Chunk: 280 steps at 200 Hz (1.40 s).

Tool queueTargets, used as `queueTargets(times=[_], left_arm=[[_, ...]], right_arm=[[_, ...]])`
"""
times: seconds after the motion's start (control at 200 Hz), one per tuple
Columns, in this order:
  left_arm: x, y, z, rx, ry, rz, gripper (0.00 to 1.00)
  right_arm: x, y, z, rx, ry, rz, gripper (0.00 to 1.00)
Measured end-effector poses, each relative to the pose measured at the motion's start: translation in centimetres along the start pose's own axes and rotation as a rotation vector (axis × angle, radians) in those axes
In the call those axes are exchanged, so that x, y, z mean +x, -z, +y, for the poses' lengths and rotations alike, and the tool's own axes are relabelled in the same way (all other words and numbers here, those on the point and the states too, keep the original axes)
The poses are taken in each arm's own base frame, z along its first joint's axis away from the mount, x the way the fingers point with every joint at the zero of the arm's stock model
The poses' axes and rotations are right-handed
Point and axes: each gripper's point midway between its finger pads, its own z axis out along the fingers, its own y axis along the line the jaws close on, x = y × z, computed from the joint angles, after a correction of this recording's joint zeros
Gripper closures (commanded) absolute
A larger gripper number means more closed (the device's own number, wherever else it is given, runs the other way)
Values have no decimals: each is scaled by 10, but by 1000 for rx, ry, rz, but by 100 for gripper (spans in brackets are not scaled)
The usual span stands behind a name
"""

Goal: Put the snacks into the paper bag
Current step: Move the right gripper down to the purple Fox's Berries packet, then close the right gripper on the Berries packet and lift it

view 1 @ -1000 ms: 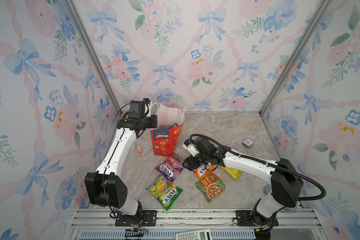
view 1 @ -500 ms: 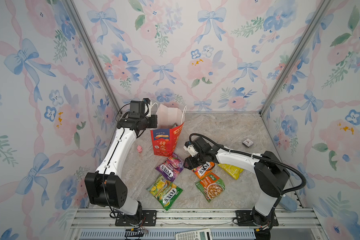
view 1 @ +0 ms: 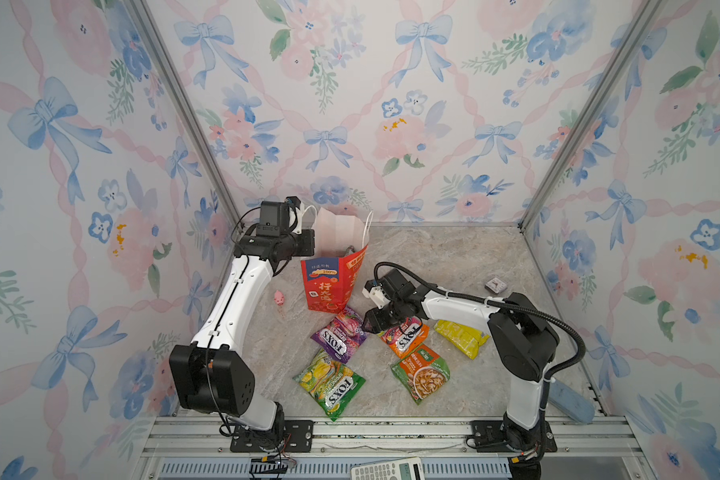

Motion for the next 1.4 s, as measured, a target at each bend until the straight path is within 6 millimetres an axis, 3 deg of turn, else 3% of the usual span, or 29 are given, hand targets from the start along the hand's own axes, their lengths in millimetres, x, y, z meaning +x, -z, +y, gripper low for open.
queueTargets(times=[0.245, 0.715, 0.84, 1.09, 1.4], left_arm=[[0, 0, 0, 0, 0, 0, 100], [0, 0, 0, 0, -6, 0, 100], [0, 0, 0, 0, -7, 0, 100], [0, 0, 0, 0, -6, 0, 100], [0, 0, 0, 0, -6, 0, 100]], right_arm=[[3, -9, 0, -22, -13, 20, 51], [-13, -3, -7, -54, -78, -33, 100], [-23, 12, -6, -62, -78, -73, 100], [-45, 64, 15, -86, -35, -181, 100], [-54, 116, 18, -60, -33, -250, 100]])
